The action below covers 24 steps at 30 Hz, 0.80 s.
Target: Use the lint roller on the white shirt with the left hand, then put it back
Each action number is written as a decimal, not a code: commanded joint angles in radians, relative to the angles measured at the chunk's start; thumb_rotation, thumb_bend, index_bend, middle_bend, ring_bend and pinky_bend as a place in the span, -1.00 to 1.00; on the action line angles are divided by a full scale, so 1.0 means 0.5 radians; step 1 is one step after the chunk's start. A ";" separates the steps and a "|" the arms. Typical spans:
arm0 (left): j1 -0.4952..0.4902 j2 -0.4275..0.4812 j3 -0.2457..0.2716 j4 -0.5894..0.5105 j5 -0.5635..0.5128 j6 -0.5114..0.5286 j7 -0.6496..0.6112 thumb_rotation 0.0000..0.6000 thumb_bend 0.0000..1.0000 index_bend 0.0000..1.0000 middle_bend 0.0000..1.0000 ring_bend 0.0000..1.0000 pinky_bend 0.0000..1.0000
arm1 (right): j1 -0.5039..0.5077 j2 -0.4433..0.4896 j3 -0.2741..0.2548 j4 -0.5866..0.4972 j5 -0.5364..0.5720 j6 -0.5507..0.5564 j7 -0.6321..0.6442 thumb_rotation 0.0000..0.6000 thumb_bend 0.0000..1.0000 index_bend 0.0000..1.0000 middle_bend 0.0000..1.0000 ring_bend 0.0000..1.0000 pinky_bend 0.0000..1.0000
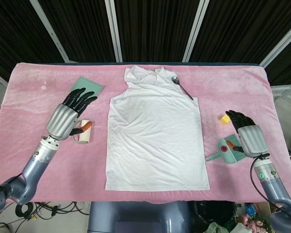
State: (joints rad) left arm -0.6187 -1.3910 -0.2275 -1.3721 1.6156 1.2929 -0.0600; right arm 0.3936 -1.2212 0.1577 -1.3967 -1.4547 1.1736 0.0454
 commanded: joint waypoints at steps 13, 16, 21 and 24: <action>0.048 0.087 0.024 -0.095 -0.015 0.070 0.075 1.00 -0.45 -0.71 -0.77 -0.99 -0.76 | -0.065 0.013 -0.029 -0.144 -0.019 0.138 -0.117 1.00 -0.76 -0.93 -0.83 -0.77 -0.57; 0.059 0.110 0.034 -0.110 -0.030 0.062 0.092 1.00 -0.45 -0.71 -0.76 -0.98 -0.75 | -0.071 0.022 -0.038 -0.167 -0.025 0.148 -0.150 1.00 -0.76 -0.93 -0.83 -0.77 -0.57; 0.132 0.183 0.066 -0.049 -0.072 0.085 0.222 1.00 -0.45 -0.71 -0.76 -0.96 -0.75 | -0.125 0.073 -0.039 -0.214 -0.023 0.235 -0.170 1.00 -0.76 -0.93 -0.83 -0.77 -0.57; 0.227 0.246 0.100 -0.035 -0.151 0.105 0.296 1.00 -0.45 -0.70 -0.76 -0.96 -0.75 | -0.213 0.110 -0.075 -0.238 -0.060 0.370 -0.241 1.00 -0.76 -0.93 -0.84 -0.77 -0.57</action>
State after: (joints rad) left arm -0.5512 -1.3004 -0.1954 -1.4035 1.5763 1.3332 0.0490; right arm 0.3276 -1.1860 0.1345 -1.5010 -1.4708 1.3001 -0.0450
